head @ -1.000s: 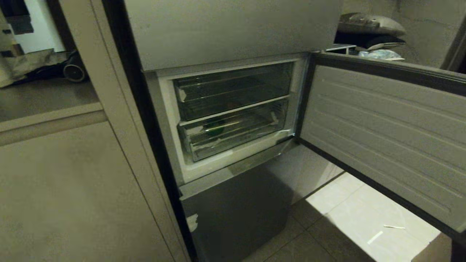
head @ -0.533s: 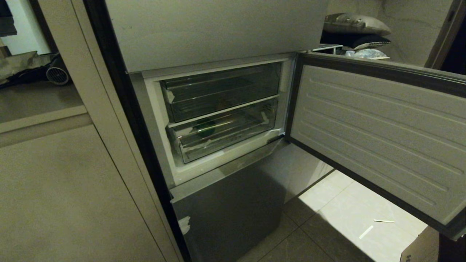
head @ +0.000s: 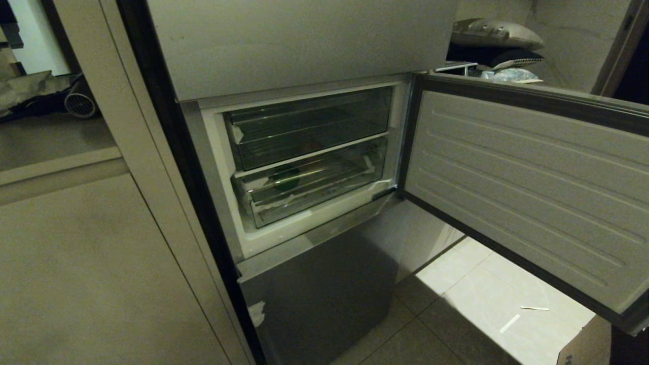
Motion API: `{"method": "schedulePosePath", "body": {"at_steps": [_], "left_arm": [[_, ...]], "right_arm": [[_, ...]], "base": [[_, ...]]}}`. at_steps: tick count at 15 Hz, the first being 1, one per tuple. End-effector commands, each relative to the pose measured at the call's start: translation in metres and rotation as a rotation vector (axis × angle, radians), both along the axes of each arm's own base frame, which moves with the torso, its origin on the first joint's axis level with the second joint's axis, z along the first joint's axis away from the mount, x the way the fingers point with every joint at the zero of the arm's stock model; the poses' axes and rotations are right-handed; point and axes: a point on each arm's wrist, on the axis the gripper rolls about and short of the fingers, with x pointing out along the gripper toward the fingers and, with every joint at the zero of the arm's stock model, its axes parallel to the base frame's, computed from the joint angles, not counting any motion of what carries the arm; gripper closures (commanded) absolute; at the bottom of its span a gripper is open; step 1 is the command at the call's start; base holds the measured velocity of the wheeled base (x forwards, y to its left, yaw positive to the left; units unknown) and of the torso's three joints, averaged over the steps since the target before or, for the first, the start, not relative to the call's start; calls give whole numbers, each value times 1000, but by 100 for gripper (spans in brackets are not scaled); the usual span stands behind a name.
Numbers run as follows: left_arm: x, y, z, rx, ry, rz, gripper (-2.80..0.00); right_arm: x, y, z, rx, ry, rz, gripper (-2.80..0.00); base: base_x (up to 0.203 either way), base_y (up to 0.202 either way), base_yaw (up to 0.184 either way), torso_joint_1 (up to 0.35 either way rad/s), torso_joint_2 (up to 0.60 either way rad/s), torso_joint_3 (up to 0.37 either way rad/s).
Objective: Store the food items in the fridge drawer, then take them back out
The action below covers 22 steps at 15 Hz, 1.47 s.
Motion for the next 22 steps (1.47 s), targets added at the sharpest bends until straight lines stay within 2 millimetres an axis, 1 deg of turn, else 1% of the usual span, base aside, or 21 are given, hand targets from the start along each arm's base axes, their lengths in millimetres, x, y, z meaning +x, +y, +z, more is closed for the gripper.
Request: {"method": "schedulePosePath", "body": {"at_steps": [1,4,6,10,12,19,20,22], "left_arm": [[0,0,0,0,2,0,0],[0,0,0,0,2,0,0],[0,0,0,0,2,0,0],[0,0,0,0,2,-1,0],[0,0,0,0,2,0,0],[0,0,0,0,2,-1,0],[0,0,0,0,2,0,0],[0,0,0,0,2,-1,0]], "right_arm": [[35,-24,14,40,37,-190,0],[38,-52,23,68,5,-325,0],[39,-72,26,106,12,-325,0],[54,-109,34,166,33,-306,0],[60,-122,38,155,-4,-304,0],[81,-165,46,200,-5,-292,0],[84,-171,46,206,0,-277,0],[90,-179,46,231,6,-190,0]], "base": [[0,0,0,0,0,0],[0,0,0,0,0,0],[0,0,0,0,0,0],[0,0,0,0,0,0],[0,0,0,0,0,0],[0,0,0,0,0,0],[0,0,0,0,0,0],[0,0,0,0,0,0]]}}
